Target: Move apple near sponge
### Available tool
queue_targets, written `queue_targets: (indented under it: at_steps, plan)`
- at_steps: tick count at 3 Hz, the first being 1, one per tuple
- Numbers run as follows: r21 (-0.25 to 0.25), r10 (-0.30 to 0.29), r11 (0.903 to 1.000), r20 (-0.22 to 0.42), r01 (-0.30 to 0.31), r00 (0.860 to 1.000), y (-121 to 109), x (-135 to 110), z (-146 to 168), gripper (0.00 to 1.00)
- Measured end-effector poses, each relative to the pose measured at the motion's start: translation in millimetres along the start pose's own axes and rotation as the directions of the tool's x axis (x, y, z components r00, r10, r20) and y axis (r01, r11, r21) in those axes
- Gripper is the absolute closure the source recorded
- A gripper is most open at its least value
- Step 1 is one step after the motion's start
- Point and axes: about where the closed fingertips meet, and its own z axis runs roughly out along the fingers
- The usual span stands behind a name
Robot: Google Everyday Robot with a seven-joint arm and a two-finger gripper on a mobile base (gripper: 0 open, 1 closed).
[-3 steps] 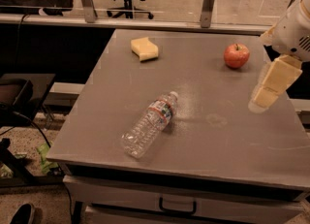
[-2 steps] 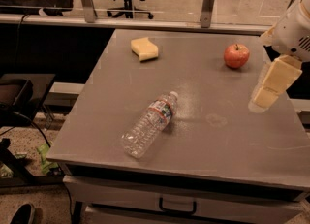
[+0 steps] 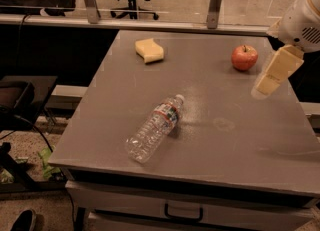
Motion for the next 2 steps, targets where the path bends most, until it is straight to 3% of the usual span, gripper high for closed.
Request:
queue_targets:
  at_steps: [2]
  plan:
    - [0.079, 0.063, 0.9944, 0.094, -0.07, 0.994, -72, 5, 18, 0.0]
